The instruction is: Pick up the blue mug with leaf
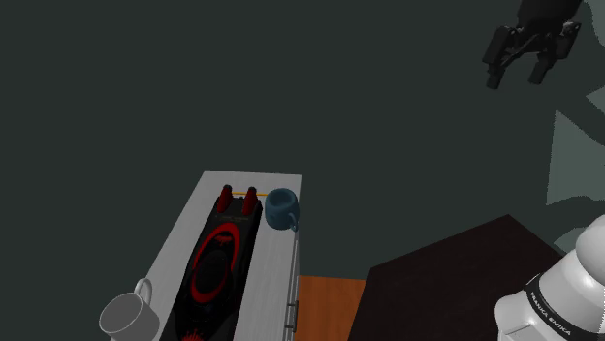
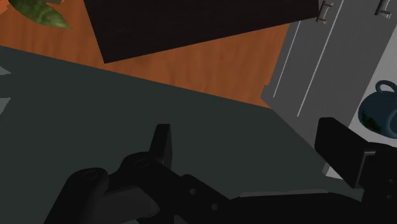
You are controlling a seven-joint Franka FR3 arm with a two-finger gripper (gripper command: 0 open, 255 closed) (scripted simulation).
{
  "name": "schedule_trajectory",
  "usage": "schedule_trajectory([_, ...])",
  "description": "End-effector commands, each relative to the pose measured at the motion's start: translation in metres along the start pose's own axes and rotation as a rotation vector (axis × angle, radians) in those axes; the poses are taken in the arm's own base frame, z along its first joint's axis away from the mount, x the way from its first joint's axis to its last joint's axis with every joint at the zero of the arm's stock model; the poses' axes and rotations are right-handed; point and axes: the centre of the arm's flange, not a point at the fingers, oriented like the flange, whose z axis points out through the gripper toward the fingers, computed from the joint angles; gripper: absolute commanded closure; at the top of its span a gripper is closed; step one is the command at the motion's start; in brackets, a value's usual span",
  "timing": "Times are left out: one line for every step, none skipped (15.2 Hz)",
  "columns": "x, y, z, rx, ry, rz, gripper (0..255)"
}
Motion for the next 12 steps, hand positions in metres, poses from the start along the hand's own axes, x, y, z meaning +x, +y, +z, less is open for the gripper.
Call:
schedule_trajectory([0.000, 0.000, 0.000, 0.000, 0.000, 0.000, 0])
schedule_trajectory([0.003, -0.010, 0.008, -0.002, 0.001, 0.001, 0])
schedule_trajectory([0.006, -0.021, 0.015, -0.004, 0.002, 0.003, 0])
schedule_trajectory([0.010, -0.031, 0.023, -0.005, 0.003, 0.004, 0])
schedule_trajectory([0.013, -0.042, 0.031, -0.007, 0.004, 0.006, 0])
schedule_trajectory([0.016, -0.052, 0.039, -0.009, 0.005, 0.007, 0])
schedule_trajectory([0.020, -0.063, 0.046, -0.011, 0.006, 0.008, 0])
schedule_trajectory([0.023, -0.073, 0.054, -0.012, 0.007, 0.010, 0])
schedule_trajectory([0.026, -0.083, 0.062, -0.014, 0.008, 0.011, 0])
schedule_trajectory([0.030, -0.094, 0.070, -0.016, 0.009, 0.012, 0])
schedule_trajectory([0.033, -0.104, 0.077, -0.018, 0.010, 0.014, 0])
schedule_trajectory([0.037, -0.114, 0.085, -0.019, 0.011, 0.015, 0])
